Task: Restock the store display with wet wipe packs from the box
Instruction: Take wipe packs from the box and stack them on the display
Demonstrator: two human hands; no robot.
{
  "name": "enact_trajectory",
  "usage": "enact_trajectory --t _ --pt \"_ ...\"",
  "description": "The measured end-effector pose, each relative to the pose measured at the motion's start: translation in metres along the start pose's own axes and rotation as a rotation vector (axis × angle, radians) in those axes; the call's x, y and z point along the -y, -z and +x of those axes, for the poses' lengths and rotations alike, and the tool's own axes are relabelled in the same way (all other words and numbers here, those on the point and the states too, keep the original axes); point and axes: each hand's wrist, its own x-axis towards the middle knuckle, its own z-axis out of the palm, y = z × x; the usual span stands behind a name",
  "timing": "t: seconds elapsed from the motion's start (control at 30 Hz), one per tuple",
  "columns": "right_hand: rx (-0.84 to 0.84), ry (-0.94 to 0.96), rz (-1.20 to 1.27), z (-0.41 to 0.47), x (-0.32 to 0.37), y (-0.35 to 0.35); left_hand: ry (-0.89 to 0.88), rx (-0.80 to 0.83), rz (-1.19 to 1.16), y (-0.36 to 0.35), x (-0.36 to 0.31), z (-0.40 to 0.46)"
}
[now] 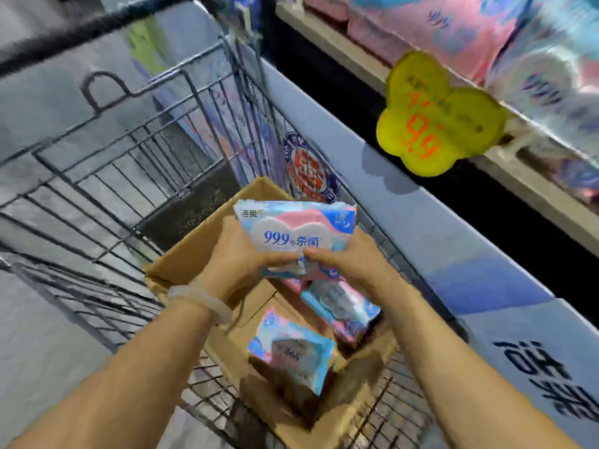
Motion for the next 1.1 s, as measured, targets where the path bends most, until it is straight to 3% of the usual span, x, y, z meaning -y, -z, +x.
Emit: enact_trajectory --t 0.1,0.3,0.63,0.83,1.1 --pt "-0.082 0.100 -0.041 -0.045 0.021 0.038 -0.148 -0.041 -0.008 0.001 -0.053 -0.051" --pt "-0.237 0.272 0.028 -0.147 0.038 0.109 -0.256 -0.042 0.115 -0.006 -0.116 -0.110" --pt "-0.662 0.396 0.041 -0.296 0.027 0.272 -0.688 -0.046 0.071 -0.091 -0.276 -0.221" --pt "-0.870 0.410 0.027 -0.331 0.025 0.356 -0.891 0.003 0.038 -0.139 -0.356 -0.250" --pt "-1.117 0.423 -0.013 -0.309 0.049 0.417 -1.096 0.010 0.040 -0.163 -0.436 -0.222"
